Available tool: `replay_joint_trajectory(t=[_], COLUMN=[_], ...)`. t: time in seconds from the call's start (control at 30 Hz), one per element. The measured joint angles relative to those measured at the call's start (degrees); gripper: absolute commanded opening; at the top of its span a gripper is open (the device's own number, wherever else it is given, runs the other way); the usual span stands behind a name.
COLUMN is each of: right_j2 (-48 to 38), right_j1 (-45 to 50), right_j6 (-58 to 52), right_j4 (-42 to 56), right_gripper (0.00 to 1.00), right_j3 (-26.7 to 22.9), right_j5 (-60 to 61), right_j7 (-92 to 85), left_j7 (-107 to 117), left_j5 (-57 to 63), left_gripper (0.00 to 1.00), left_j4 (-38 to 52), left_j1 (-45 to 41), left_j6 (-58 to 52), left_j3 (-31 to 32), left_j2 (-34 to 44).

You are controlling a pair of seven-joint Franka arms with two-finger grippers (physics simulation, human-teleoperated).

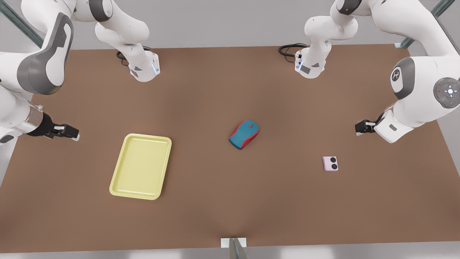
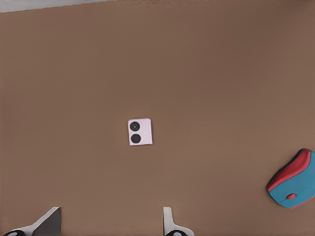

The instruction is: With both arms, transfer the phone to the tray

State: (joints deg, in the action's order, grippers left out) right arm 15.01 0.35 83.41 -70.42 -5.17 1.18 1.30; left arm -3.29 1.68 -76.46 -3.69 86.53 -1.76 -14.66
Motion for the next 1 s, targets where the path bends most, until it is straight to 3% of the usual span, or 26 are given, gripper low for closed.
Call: replay_joint_trajectory(t=[0.13,0.23,0.47,0.63,1.0], right_j2=[0.0,0.0,0.0,0.0,0.0], right_j1=[0.0,0.0,0.0,0.0,0.0], right_j6=[0.4,0.6,0.8,0.9,0.9], right_j4=[0.0,0.0,0.0,0.0,0.0], right_gripper=[1.0,1.0,1.0,1.0,1.0], right_j3=[0.0,0.0,0.0,0.0,0.0], right_j5=[0.0,0.0,0.0,0.0,0.0], right_j7=[0.1,0.2,0.3,0.4,0.5], left_j7=[-0.5,-0.7,-1.1,-1.3,-2.3], left_j5=[-0.4,-0.8,-2.6,-3.2,-3.3], left_gripper=[1.0,1.0,1.0,1.0,1.0], left_j4=[-1.7,-14.2,-27.1,-30.2,-35.1], left_j1=[-0.1,-0.2,-0.2,0.4,0.6], left_j6=[2.8,11.4,34.3,46.6,58.2], left_j3=[0.2,0.4,0.5,0.0,-1.2], left_j2=[-3.4,-3.8,-8.8,-13.3,-17.4])
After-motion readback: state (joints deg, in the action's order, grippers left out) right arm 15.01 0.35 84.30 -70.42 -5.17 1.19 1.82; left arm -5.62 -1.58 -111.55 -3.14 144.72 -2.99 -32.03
